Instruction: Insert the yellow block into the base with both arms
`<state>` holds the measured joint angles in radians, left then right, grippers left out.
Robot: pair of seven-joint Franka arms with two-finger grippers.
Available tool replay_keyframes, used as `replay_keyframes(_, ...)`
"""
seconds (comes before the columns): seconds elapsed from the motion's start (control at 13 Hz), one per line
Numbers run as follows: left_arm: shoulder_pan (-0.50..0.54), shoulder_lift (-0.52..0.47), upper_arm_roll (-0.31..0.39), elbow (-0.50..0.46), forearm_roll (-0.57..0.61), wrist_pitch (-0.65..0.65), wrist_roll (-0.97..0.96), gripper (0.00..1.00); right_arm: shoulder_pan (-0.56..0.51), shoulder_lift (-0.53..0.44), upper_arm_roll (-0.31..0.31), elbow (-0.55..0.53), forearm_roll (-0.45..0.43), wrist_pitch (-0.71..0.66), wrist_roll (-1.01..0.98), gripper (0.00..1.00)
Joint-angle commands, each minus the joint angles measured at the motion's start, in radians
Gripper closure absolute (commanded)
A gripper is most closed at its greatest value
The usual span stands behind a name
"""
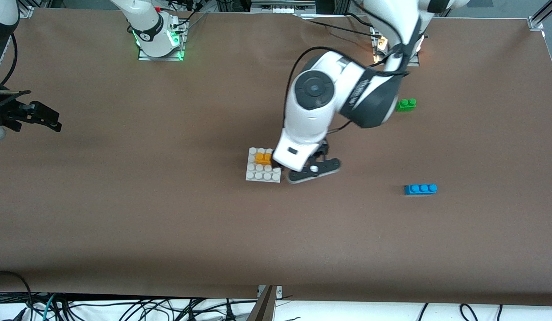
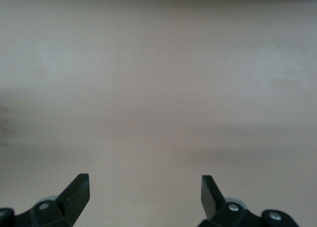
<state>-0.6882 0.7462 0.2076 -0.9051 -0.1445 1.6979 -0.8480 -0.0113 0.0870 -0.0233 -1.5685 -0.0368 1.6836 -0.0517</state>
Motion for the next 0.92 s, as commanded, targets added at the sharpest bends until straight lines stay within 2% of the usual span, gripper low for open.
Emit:
replay_keyframes(0.0,0.140,-0.097,-0.002,-0.025,-0.027,-0.093,0.192,0.00,-0.010,0.010,0.005,0.027,0.000,-0.016,-0.017,0.00)
replay_keyframes(0.31,0.335,-0.183,-0.002,-0.043,-0.027,-0.208,0.485,0.00,-0.010,0.010,0.005,0.027,0.000,-0.016,-0.016,0.00)
replay_keyframes(0.54,0.452,-0.261,-0.002,-0.075,-0.021,-0.288,0.625,0.00,-0.010,0.010,0.005,0.027,0.000,-0.016,-0.016,0.00)
replay_keyframes(0.69,0.568,-0.408,-0.054,-0.232,-0.017,-0.278,0.709,0.00,-0.010,0.010,0.005,0.028,0.000,-0.016,-0.017,0.00)
replay_keyframes(0.84,0.625,-0.513,-0.074,-0.325,-0.012,-0.277,0.731,0.00,-0.010,0.010,0.005,0.028,0.000,-0.016,-0.016,0.00)
